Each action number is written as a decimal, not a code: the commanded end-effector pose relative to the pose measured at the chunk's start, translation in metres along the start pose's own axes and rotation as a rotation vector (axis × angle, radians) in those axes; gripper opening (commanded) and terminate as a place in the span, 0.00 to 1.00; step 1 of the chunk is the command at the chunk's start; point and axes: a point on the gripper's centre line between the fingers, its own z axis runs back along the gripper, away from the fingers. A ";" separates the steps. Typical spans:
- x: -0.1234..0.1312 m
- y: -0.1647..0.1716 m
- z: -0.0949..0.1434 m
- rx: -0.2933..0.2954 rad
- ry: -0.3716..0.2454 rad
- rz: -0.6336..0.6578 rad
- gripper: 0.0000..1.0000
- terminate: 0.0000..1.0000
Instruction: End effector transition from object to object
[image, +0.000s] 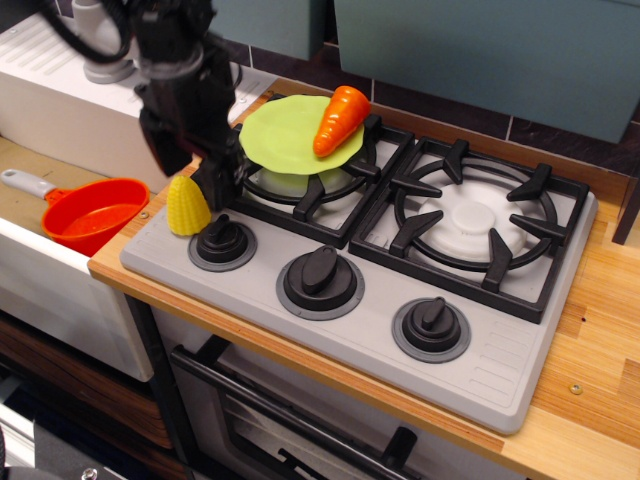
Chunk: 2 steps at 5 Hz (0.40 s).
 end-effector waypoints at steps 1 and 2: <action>-0.013 -0.002 -0.010 0.034 -0.094 0.028 1.00 0.00; -0.018 -0.006 -0.024 0.032 -0.124 0.031 1.00 0.00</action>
